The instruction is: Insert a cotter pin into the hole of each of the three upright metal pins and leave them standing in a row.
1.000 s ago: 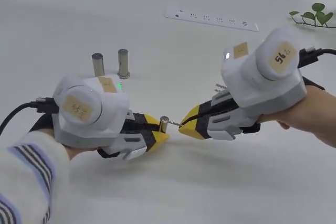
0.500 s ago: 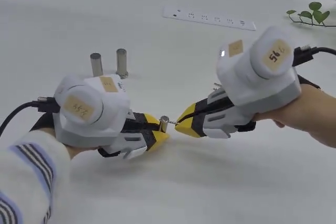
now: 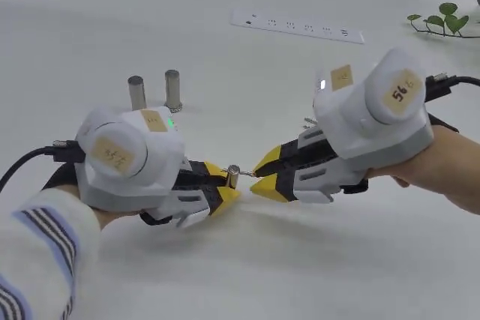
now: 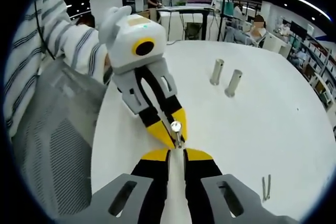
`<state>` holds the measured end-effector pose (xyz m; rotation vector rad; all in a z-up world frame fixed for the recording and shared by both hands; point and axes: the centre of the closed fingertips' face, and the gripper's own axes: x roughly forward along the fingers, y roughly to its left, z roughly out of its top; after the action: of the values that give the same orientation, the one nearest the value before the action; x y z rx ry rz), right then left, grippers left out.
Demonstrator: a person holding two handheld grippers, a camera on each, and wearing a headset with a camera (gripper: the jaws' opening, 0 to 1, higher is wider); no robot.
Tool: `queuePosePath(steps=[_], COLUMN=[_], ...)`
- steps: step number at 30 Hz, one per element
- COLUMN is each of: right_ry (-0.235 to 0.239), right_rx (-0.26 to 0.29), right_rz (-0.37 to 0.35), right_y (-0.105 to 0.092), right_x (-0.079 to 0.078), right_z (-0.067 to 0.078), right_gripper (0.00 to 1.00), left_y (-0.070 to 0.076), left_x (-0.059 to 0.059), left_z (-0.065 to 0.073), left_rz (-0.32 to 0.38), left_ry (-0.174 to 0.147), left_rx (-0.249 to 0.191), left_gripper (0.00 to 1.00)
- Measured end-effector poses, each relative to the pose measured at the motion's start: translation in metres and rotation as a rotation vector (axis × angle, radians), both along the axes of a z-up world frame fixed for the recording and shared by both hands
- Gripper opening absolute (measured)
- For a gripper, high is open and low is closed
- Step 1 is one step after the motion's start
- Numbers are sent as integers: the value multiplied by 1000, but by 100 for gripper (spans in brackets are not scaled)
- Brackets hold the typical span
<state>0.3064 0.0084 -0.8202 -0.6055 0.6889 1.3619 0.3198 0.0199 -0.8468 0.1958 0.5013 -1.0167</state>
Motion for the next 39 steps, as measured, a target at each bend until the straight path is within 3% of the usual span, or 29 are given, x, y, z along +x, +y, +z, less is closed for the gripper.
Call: queuePosePath(steps=[7,13,32,39], right_ry=[1,1,-17,-11], right_rx=[28,25,13,17], right_rz=[-42,-13,19,1], right_y=[-1,3,13,10], right_x=[6,3,3,3], right_z=[5,5,4,1], right_gripper=[5,3,3,9], left_y=[1,2,-1,-1], left_x=[1,1,-1,-1], left_z=[-1,-1,0,0], left_rz=[9,8,7,16], left_ry=[5,7,7,19], left_rx=[-4,-5,-15,-23], left_gripper=[8,8,8,8])
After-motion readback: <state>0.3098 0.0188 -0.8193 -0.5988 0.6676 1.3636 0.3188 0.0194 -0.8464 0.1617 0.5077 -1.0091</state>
